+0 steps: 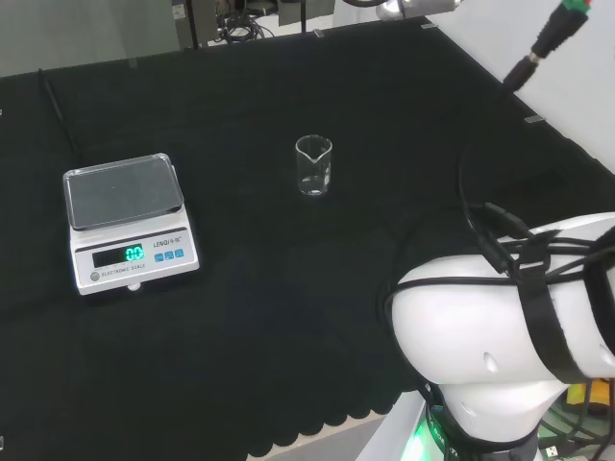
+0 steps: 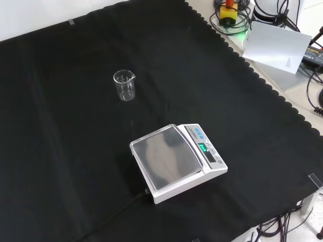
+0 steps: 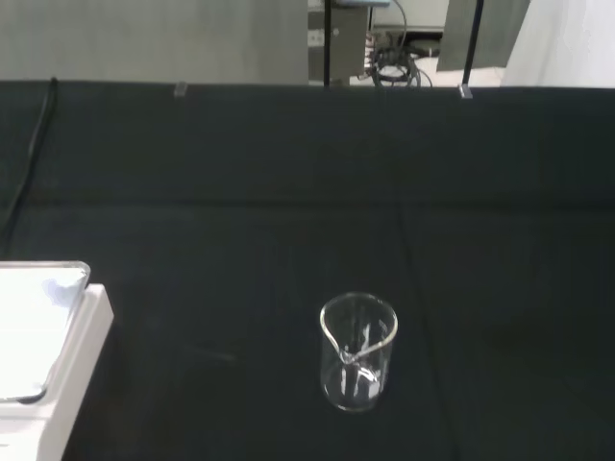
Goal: Pick up the beaker.
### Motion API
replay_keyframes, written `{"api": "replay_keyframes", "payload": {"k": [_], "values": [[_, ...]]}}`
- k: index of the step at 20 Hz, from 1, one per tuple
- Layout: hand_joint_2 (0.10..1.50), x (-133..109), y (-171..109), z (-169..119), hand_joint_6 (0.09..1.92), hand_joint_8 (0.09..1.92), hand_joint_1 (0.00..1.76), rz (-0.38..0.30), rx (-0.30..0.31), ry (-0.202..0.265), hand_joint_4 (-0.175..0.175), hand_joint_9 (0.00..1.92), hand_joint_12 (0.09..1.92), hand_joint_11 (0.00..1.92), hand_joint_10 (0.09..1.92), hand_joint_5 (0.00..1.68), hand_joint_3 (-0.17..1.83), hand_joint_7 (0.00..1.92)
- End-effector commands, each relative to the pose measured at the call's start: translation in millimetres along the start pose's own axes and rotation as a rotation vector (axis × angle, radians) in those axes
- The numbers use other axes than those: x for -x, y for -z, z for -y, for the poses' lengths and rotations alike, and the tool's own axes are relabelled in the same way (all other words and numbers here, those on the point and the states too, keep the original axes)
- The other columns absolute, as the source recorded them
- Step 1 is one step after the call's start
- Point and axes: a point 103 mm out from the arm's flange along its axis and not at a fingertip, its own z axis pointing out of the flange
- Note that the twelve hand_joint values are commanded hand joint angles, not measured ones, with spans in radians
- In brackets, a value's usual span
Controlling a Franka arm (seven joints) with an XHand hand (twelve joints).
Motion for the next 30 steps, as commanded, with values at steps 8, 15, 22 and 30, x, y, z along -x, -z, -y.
{"api": "replay_keyframes", "payload": {"k": [8, 15, 22, 30], "values": [[0.71, 13.5, -90.9, -58.2, 0.09, 0.65, 0.37, -0.025, -0.005, -0.026, -0.007, 0.12, 1.25, 0.0, 0.8, 0.21, 0.28, 0.03], [0.72, 2.9, -158.5, -105.1, 0.09, 0.64, 0.39, -0.058, -0.049, -0.002, -0.003, 0.11, 1.25, 0.0, 0.8, 0.16, 0.27, 0.0], [0.72, 11.4, -208.4, -131.5, 0.09, 0.63, 0.4, -0.087, -0.113, -0.021, -0.001, 0.1, 1.24, 0.0, 0.8, 0.14, 0.26, 0.0], [0.72, 22.6, -265.6, -152.2, 0.09, 0.63, 0.4, -0.111, -0.195, -0.041, -0.001, 0.1, 1.24, 0.0, 0.81, 0.14, 0.25, 0.0]]}}
